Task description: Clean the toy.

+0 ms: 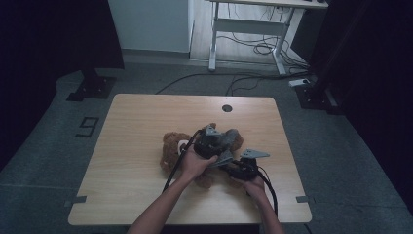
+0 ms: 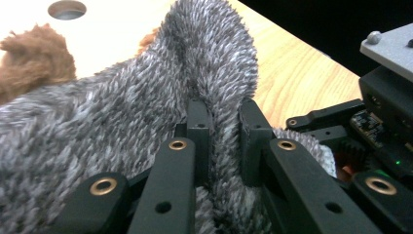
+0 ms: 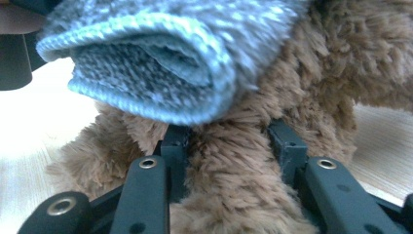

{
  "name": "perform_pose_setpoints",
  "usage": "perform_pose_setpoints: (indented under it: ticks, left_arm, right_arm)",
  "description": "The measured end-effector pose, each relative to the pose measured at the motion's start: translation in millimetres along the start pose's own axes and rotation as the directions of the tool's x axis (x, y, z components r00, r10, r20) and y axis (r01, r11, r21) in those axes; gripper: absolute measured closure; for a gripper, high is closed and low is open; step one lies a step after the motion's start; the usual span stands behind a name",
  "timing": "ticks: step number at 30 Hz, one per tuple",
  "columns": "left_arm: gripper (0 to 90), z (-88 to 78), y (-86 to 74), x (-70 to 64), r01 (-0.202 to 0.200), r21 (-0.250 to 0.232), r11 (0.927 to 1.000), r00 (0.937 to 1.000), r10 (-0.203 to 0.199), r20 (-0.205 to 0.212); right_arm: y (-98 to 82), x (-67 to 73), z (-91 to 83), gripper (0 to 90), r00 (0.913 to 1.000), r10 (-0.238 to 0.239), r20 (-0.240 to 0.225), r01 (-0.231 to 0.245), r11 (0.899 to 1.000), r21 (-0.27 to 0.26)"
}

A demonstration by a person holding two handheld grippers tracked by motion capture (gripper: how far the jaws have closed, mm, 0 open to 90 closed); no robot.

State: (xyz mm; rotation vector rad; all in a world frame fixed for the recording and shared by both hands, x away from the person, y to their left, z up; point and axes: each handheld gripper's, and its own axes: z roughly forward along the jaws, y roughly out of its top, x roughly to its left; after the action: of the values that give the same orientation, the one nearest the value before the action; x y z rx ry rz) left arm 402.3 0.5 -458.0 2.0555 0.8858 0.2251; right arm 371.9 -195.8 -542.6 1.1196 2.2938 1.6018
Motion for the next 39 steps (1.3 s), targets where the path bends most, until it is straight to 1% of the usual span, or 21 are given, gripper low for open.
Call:
perform_pose_setpoints:
  ticks: [1, 2, 4, 6, 8, 10, 13, 14, 16, 18, 20, 22, 25, 27, 29, 30, 31, 32, 34, 37, 39]
  left_arm:
    - [78.7, 0.0, 0.0, 0.0, 0.000, 0.000, 1.0000, 1.0000, 0.000, 0.000]
    - [78.7, -3.7, -1.4, 1.5, -0.001, -0.007, 1.0000, 0.9999, 0.001, -0.010]
    - [78.8, -13.1, -3.5, 5.1, -0.016, -0.011, 0.9998, 0.9985, 0.015, -0.053]
    - [78.8, -24.5, -5.0, 10.7, -0.030, 0.000, 0.9995, 0.9942, 0.030, -0.103]
    - [78.8, -37.2, -8.2, 19.7, -0.043, 0.014, 0.9990, 0.9868, 0.045, -0.156]
    - [78.7, -50.1, -13.6, 31.7, -0.022, 0.008, 0.9997, 0.9837, 0.023, -0.178]
    - [78.7, -69.9, -22.1, 47.4, 0.011, -0.027, 0.9996, 0.9828, -0.016, -0.184]
    - [78.7, -76.3, -24.2, 51.4, 0.017, -0.040, 0.9991, 0.9814, -0.024, -0.191]
    - [78.6, -88.5, -27.9, 59.8, 0.026, -0.059, 0.9979, 0.9769, -0.038, -0.210]
    - [78.6, -98.3, -33.0, 70.0, 0.054, -0.070, 0.9961, 0.9734, -0.068, -0.219]
    - [78.6, -104.8, -41.8, 79.6, 0.079, -0.076, 0.9940, 0.9710, -0.094, -0.220]
    - [78.7, -108.8, -53.0, 88.1, 0.102, -0.083, 0.9913, 0.9666, -0.118, -0.227]
    - [78.7, -114.2, -70.0, 99.8, 0.145, -0.091, 0.9852, 0.9640, -0.162, -0.211]
    - [78.5, -119.9, -78.5, 105.9, 0.161, -0.092, 0.9826, 0.9614, -0.177, -0.211]
    - [78.5, -125.0, -85.9, 112.4, 0.178, -0.085, 0.9804, 0.9554, -0.193, -0.224]
    - [78.4, -127.5, -93.5, 118.8, 0.204, -0.073, 0.9763, 0.9495, -0.215, -0.229]
    - [78.4, -127.5, -93.5, 118.8, 0.204, -0.073, 0.9763, 0.9495, -0.215, -0.229]
    - [78.4, -127.9, -97.1, 121.0, 0.216, -0.069, 0.9739, 0.9482, -0.226, -0.223]
    - [78.4, -127.4, -103.4, 123.0, 0.223, -0.059, 0.9730, 0.9475, -0.231, -0.221]
    - [78.4, -122.8, -111.0, 121.1, 0.225, -0.042, 0.9734, 0.9475, -0.229, -0.223]
    - [78.4, -117.0, -116.8, 117.0, 0.222, -0.030, 0.9747, 0.9469, -0.223, -0.232]
  right_arm:
    - [0.0, 0.0, 0.0, 60.7, 1.0000, 0.000, 0.000, 0.000, 1.000, 0.000]
    - [-0.1, 1.1, 0.2, 61.6, 1.0000, 0.000, 0.001, 0.000, 1.000, 0.001]
    - [-0.6, 1.0, -0.1, 62.1, 1.0000, 0.004, 0.000, -0.004, 1.000, -0.001]
    - [-1.0, 0.6, -0.4, 62.3, 1.0000, 0.008, -0.005, -0.008, 1.000, -0.002]
    - [-1.3, -0.2, -0.7, 62.3, 0.9999, 0.013, -0.010, -0.013, 1.000, -0.002]
    - [-1.6, -0.3, -0.5, 62.3, 0.9998, 0.017, -0.013, -0.017, 1.000, -0.004]
    - [-1.7, 0.2, -0.3, 62.5, 0.9998, 0.013, -0.015, -0.013, 1.000, -0.002]
    - [-2.1, 1.3, 0.2, 62.8, 0.9999, 0.006, -0.011, -0.006, 1.000, 0.001]
    - [-2.2, 1.2, -0.1, 62.9, 0.9999, 0.009, -0.012, -0.009, 1.000, 0.004]
    - [-2.4, 0.9, -0.1, 62.9, 0.9999, 0.011, -0.013, -0.011, 1.000, 0.004]
    - [-2.5, 0.6, 0.0, 63.1, 0.9998, 0.014, -0.014, -0.014, 1.000, 0.004]
    - [-2.7, 0.8, 0.2, 63.2, 0.9999, 0.011, -0.014, -0.011, 1.000, 0.005]
    - [-3.0, 1.0, 0.6, 63.4, 0.9999, 0.008, -0.014, -0.008, 1.000, 0.006]
    - [-3.6, 2.5, 1.0, 63.6, 0.9999, 0.002, -0.011, -0.002, 1.000, 0.013]
    - [-3.7, 2.8, 0.8, 63.7, 1.0000, -0.001, -0.008, 0.001, 1.000, 0.017]
    - [-3.8, 2.8, 0.8, 63.9, 1.0000, -0.001, -0.009, 0.001, 1.000, 0.019]
    - [-3.8, 2.8, 0.8, 63.9, 1.0000, -0.001, -0.009, 0.001, 1.000, 0.019]
    - [-3.9, 2.3, 1.0, 64.0, 0.9999, 0.000, -0.012, 0.000, 1.000, 0.018]
    - [-4.0, 2.2, 1.1, 64.0, 0.9999, -0.001, -0.013, 0.001, 1.000, 0.018]
    - [-4.3, 2.1, 1.1, 64.2, 0.9999, -0.004, -0.013, 0.004, 1.000, 0.024]
    - [-4.5, 2.5, 1.6, 64.6, 0.9999, -0.008, -0.011, 0.008, 1.000, 0.029]
